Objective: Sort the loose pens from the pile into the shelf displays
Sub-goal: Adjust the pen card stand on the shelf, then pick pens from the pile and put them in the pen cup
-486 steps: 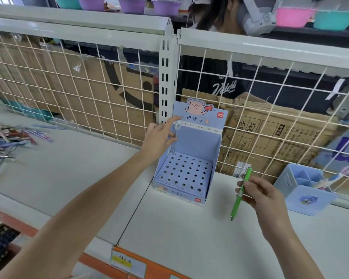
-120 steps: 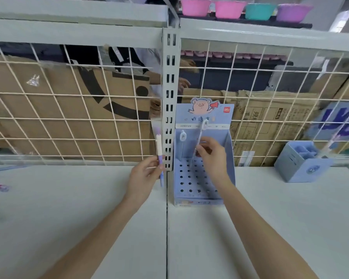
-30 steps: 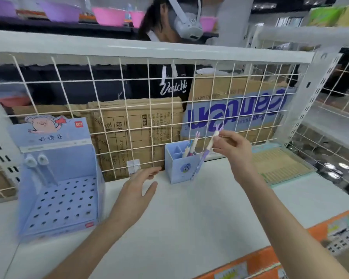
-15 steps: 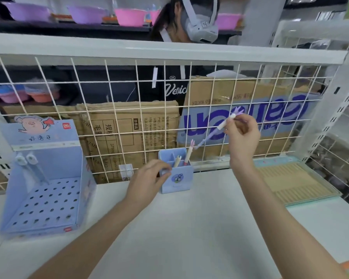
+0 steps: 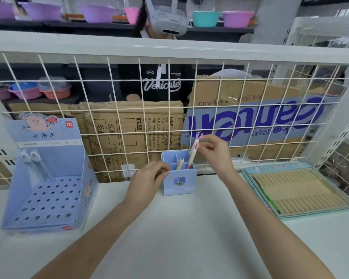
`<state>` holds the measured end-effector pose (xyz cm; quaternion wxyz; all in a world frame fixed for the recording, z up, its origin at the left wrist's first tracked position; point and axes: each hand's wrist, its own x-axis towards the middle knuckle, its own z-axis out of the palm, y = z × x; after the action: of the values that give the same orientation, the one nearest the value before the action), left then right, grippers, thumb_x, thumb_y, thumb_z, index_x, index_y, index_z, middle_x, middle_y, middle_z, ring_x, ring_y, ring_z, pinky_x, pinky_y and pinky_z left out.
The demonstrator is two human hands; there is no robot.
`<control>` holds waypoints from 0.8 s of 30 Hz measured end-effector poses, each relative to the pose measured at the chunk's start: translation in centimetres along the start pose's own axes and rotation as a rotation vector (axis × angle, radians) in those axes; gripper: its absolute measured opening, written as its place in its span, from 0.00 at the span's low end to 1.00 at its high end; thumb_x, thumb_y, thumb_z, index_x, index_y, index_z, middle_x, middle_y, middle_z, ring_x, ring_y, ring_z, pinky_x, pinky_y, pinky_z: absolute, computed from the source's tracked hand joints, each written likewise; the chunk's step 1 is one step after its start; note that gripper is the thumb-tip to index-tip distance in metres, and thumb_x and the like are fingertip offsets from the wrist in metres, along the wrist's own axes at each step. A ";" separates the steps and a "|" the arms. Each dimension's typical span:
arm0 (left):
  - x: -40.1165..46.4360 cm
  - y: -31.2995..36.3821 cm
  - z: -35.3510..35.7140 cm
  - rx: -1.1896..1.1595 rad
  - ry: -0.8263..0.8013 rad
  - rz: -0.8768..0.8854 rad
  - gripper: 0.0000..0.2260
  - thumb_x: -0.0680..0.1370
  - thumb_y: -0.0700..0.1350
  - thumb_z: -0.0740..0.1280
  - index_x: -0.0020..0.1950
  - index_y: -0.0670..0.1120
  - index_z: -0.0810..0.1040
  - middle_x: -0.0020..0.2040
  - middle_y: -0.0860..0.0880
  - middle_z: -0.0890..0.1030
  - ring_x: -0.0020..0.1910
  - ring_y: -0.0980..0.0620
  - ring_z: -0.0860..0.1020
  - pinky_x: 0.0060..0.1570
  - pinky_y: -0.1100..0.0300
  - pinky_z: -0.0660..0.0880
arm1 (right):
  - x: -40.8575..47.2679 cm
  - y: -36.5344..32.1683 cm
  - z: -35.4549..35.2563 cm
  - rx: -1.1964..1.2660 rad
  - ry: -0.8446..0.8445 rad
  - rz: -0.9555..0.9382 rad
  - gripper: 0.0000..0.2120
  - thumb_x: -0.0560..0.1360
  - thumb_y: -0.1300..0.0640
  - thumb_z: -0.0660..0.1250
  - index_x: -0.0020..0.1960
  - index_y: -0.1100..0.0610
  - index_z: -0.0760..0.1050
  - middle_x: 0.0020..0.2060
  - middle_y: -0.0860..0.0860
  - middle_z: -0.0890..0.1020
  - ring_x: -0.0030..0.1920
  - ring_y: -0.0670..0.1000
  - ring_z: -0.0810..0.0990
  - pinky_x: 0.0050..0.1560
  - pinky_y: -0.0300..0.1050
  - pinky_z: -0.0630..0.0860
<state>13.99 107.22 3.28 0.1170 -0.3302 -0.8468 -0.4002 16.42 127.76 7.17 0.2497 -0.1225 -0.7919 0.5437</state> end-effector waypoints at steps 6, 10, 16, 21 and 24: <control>-0.2 -0.2 0.1 -0.010 0.014 0.002 0.05 0.75 0.39 0.69 0.49 0.45 0.80 0.45 0.52 0.80 0.43 0.56 0.78 0.44 0.60 0.76 | 0.4 1.1 1.0 -0.151 -0.088 -0.010 0.09 0.74 0.67 0.66 0.53 0.61 0.78 0.45 0.52 0.82 0.43 0.44 0.79 0.40 0.29 0.72; -0.8 -0.7 0.0 -0.006 -0.011 0.022 0.08 0.76 0.36 0.67 0.53 0.45 0.79 0.49 0.51 0.80 0.46 0.57 0.77 0.48 0.63 0.73 | 0.4 1.0 1.2 -0.188 -0.070 -0.004 0.10 0.74 0.68 0.65 0.54 0.60 0.78 0.48 0.54 0.82 0.47 0.50 0.79 0.42 0.30 0.72; -3.1 -1.3 -2.0 0.080 -0.072 0.088 0.18 0.76 0.42 0.58 0.66 0.50 0.74 0.64 0.60 0.71 0.63 0.61 0.67 0.57 0.74 0.61 | -1.8 -1.9 1.0 -0.069 0.261 0.069 0.16 0.77 0.66 0.61 0.63 0.57 0.72 0.54 0.50 0.79 0.58 0.51 0.77 0.54 0.39 0.70; -8.4 -2.7 -5.2 0.121 0.055 0.007 0.17 0.77 0.50 0.54 0.64 0.59 0.72 0.62 0.60 0.75 0.63 0.63 0.68 0.64 0.68 0.61 | -8.2 -5.8 4.8 -0.235 0.274 -0.268 0.14 0.78 0.65 0.60 0.63 0.56 0.72 0.55 0.45 0.74 0.55 0.45 0.72 0.54 0.28 0.68; -10.6 -5.4 -8.1 0.163 0.102 -0.042 0.17 0.76 0.50 0.56 0.63 0.56 0.74 0.61 0.57 0.77 0.60 0.62 0.70 0.63 0.67 0.62 | -11.5 -6.3 10.6 -0.314 0.002 -0.465 0.16 0.75 0.67 0.62 0.61 0.57 0.74 0.58 0.51 0.77 0.60 0.48 0.72 0.62 0.38 0.66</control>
<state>17.93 93.70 0.43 0.1782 -0.2809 -0.8763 -0.3486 20.97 111.54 6.93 0.3464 0.0251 -0.8730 0.3424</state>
